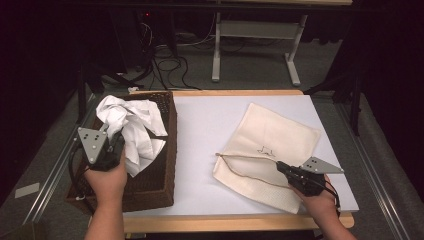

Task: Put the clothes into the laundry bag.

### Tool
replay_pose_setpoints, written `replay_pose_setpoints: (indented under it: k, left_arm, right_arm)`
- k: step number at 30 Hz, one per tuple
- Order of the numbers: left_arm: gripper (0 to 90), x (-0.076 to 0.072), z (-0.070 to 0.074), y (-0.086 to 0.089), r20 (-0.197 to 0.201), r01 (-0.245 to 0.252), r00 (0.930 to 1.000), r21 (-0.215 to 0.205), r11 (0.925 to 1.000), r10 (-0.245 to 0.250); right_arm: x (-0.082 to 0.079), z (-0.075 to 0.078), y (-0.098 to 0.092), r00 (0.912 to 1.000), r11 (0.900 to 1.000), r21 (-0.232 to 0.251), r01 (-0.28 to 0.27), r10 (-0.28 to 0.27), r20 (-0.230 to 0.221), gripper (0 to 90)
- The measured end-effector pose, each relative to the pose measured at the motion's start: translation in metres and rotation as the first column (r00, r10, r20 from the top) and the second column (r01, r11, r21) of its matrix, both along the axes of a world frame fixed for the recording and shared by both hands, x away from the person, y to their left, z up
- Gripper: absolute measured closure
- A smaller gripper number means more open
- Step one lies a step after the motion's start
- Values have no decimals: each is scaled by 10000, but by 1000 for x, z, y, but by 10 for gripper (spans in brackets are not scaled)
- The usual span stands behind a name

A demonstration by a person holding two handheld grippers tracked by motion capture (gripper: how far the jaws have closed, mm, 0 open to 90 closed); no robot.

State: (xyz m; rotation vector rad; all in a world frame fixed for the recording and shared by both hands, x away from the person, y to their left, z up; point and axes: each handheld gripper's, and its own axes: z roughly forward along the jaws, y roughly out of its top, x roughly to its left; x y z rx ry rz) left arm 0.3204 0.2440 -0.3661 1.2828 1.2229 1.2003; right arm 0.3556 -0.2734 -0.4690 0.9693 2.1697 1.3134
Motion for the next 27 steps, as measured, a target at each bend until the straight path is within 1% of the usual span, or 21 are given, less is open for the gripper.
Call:
replay_pose_setpoints:
  k: [2,5,7,10,13,16,20,22,25,27]
  left_arm:
    - [835,-2,7,-3,255,-12,9997,66,10000,10]
    - [835,-3,15,-7,629,28,9980,49,10000,-31]
    - [835,-5,21,-12,820,145,9965,52,9999,-148]
    - [835,-5,29,-21,1061,345,9937,174,9993,-362]
    - [835,-7,35,-31,1320,597,9894,158,9981,-613]
    - [835,-7,40,-44,1472,907,9848,169,9957,-922]
    - [835,-8,44,-62,1670,1359,9765,148,9906,-1365]
    - [835,-8,46,-71,1779,1585,9712,143,9873,-1585]
    - [835,-9,50,-86,1928,1954,9619,119,9807,-1940]
    - [835,-11,53,-96,2072,2267,9523,119,9739,-2242]
  right_arm:
    - [0,0,0,10000,10000,6,1,-1,-2,880]
    - [0,0,0,10000,10000,22,33,-32,-35,880]
    - [0,0,0,10000,10000,22,6,-6,6,880]
    - [0,0,0,10000,10000,24,13,-13,-4,880]
    - [0,0,0,10000,10000,67,30,-29,-31,880]
    - [0,0,1,10000,10000,91,32,-32,-70,880]
    - [0,0,1,10000,9999,118,16,-16,-65,880]
    - [-1,0,1,10000,9999,121,16,-15,-70,880]
    - [0,0,1,10000,10000,93,-4,4,-50,880]
    - [0,0,1,10000,10000,96,-11,11,-52,880]
